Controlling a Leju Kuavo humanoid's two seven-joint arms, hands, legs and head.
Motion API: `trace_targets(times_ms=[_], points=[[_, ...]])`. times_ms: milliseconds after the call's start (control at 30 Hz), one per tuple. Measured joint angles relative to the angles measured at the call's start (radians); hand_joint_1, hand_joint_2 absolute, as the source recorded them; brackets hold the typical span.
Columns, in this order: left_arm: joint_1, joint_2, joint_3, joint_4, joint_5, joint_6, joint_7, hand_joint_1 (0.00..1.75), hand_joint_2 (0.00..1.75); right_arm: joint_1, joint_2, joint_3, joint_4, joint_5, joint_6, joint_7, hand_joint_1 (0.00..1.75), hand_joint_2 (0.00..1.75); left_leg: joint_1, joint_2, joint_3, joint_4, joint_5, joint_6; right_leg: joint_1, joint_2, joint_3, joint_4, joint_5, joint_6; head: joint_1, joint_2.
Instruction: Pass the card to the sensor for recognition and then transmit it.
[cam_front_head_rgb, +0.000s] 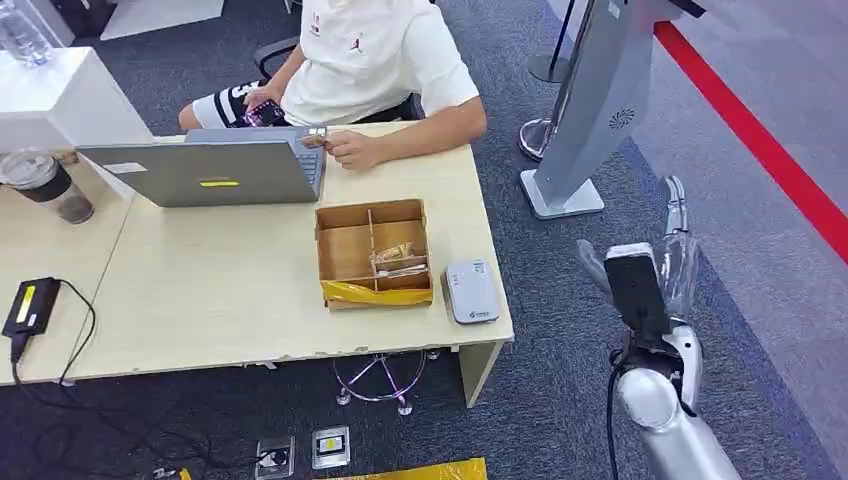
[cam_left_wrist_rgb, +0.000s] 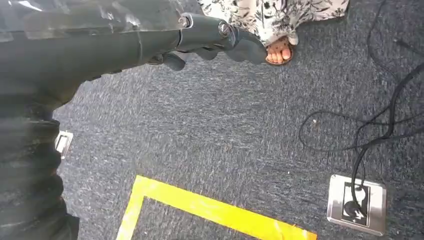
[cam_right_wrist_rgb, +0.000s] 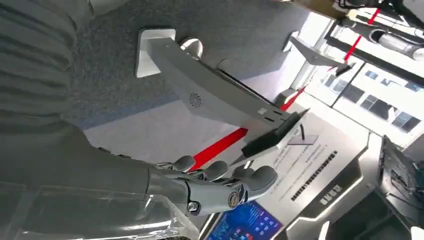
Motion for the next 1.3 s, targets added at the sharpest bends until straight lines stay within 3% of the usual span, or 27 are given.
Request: trace_targets(times_ms=[167, 300, 400, 433, 1300], points=[[-0.003, -0.005, 0.000, 0.000, -0.012, 0.000, 0.002, 0.00, 1.75, 0.014, 0.003, -0.001, -0.061, 0.074, -0.008, 0.002, 0.00, 1.75, 0.000, 0.000, 0.000, 0.000, 0.000, 0.000, 0.000, 0.000, 0.000, 0.000, 0.000, 0.000, 0.000, 0.000], [-0.005, -0.007, 0.000, 0.000, -0.023, 0.000, 0.002, 0.00, 1.75, 0.022, 0.008, 0.003, -0.125, 0.213, -0.019, 0.011, 0.00, 1.75, 0.000, 0.000, 0.000, 0.000, 0.000, 0.000, 0.000, 0.000, 0.000, 0.000, 0.000, 0.000, 0.000, 0.000], [-0.005, -0.008, 0.000, 0.000, -0.023, 0.000, 0.002, 0.00, 1.75, 0.024, 0.009, 0.003, -0.155, 0.225, -0.022, 0.017, 0.00, 1.75, 0.000, 0.000, 0.000, 0.000, 0.000, 0.000, 0.000, 0.000, 0.000, 0.000, 0.000, 0.000, 0.000, 0.000], [-0.005, -0.008, 0.000, 0.000, -0.023, 0.000, 0.002, 0.00, 1.75, 0.025, 0.010, 0.003, -0.164, 0.228, -0.023, 0.018, 1.75, 1.75, 0.000, 0.000, 0.000, 0.000, 0.000, 0.000, 0.000, 0.000, 0.000, 0.000, 0.000, 0.000, 0.000, 0.000], [-0.010, -0.012, 0.000, 0.000, -0.020, 0.002, -0.009, 0.00, 1.75, 0.028, 0.017, 0.003, -0.236, 0.175, -0.060, 0.030, 1.75, 1.75, 0.000, 0.000, 0.000, 0.000, 0.000, 0.000, 0.000, 0.000, 0.000, 0.000, 0.000, 0.000, 0.000, 0.000]])
